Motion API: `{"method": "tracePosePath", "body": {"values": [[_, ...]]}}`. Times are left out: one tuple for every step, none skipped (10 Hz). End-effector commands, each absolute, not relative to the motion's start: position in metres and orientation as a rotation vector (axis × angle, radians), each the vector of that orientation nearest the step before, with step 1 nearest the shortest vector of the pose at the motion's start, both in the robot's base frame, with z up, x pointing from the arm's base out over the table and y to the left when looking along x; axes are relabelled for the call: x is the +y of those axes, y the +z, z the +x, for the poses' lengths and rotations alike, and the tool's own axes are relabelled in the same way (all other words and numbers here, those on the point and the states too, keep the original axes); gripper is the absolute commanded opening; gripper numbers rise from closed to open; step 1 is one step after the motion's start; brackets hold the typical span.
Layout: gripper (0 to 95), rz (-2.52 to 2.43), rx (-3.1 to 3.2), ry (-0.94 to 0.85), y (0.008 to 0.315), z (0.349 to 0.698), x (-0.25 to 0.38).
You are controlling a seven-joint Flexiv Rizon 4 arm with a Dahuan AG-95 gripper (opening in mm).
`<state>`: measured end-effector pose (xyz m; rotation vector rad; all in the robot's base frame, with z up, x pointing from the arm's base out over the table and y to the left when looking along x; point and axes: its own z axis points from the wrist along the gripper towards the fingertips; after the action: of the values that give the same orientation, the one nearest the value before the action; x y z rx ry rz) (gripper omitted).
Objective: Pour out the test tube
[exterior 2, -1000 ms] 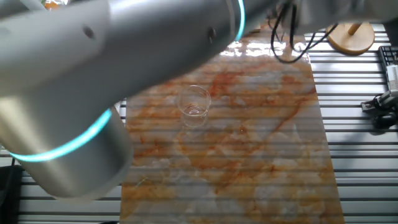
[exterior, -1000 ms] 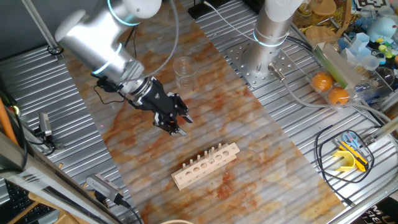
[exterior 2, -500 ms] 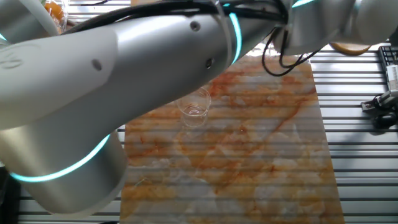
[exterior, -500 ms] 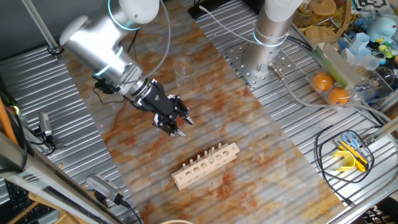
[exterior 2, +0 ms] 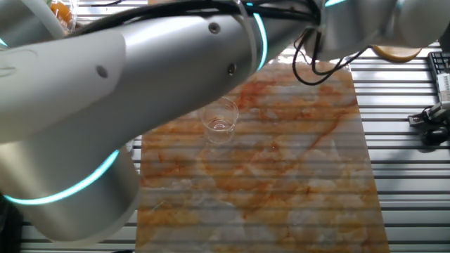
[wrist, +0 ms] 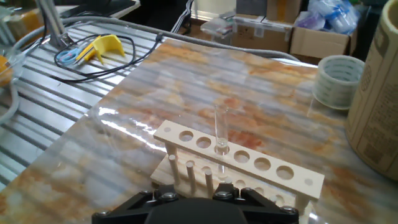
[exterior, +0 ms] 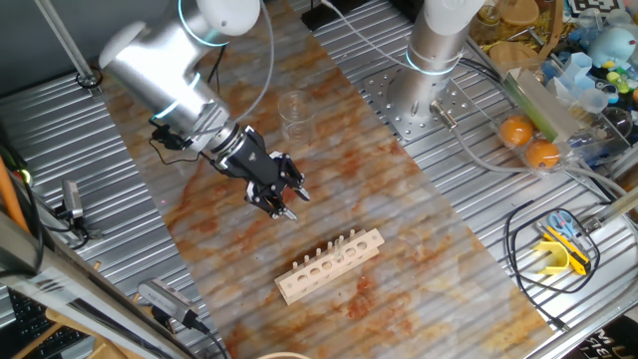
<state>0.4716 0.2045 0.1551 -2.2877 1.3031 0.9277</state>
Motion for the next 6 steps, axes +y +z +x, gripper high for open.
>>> {"method": "tracePosePath", "body": {"values": [[38.0,-2.336,1.251,0.897,0.156,0.471,0.205],[38.0,-2.347,1.251,0.900,0.156,0.471,0.205],[38.0,-2.345,1.244,0.901,0.156,0.471,0.205],[38.0,-2.343,1.248,0.902,0.156,0.471,0.205],[38.0,-2.325,1.286,0.914,0.156,0.471,0.205],[38.0,-2.269,1.322,0.965,0.152,0.458,0.213]]}}
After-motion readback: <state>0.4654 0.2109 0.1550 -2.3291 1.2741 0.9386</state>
